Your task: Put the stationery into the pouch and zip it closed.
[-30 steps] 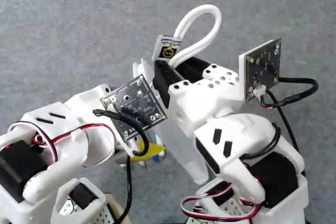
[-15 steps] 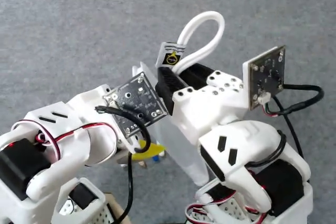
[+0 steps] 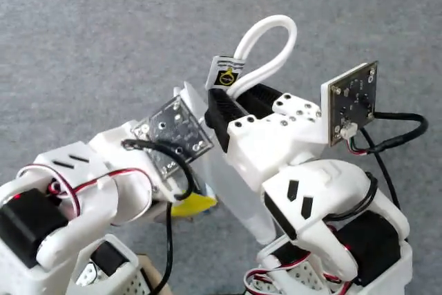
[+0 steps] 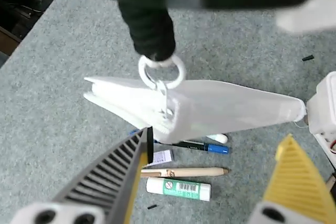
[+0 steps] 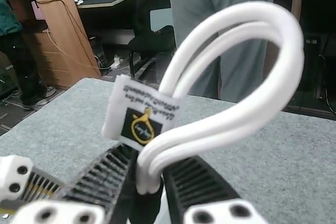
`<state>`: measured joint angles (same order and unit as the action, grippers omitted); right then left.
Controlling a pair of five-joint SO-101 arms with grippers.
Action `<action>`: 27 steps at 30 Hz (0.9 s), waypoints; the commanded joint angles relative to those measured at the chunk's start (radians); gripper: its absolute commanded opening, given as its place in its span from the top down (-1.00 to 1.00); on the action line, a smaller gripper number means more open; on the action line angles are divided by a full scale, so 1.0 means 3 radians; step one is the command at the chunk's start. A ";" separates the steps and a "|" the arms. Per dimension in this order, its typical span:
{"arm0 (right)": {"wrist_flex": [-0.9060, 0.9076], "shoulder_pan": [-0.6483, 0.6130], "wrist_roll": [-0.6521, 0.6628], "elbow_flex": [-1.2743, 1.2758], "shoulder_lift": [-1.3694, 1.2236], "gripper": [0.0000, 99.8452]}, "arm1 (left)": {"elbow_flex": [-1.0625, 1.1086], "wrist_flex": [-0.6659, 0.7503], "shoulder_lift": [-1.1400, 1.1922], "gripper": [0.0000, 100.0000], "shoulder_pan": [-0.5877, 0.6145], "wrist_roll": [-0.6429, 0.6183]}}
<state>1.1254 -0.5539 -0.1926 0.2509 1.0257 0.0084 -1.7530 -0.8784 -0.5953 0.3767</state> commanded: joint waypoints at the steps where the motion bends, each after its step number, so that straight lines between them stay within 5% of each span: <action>1: 0.0010 0.0020 -0.0020 -0.0054 0.0028 0.98 | 0.0054 0.0010 -0.0097 0.25 -0.0038 -0.0113; 27: 0.0148 0.0015 0.0000 -0.0054 0.0033 0.98 | 0.0315 0.0414 -0.0077 0.25 -0.0028 -0.0317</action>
<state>1.1684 -0.5539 -0.1926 0.2509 1.0257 0.1036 -1.6533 -0.9045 -0.5953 0.3168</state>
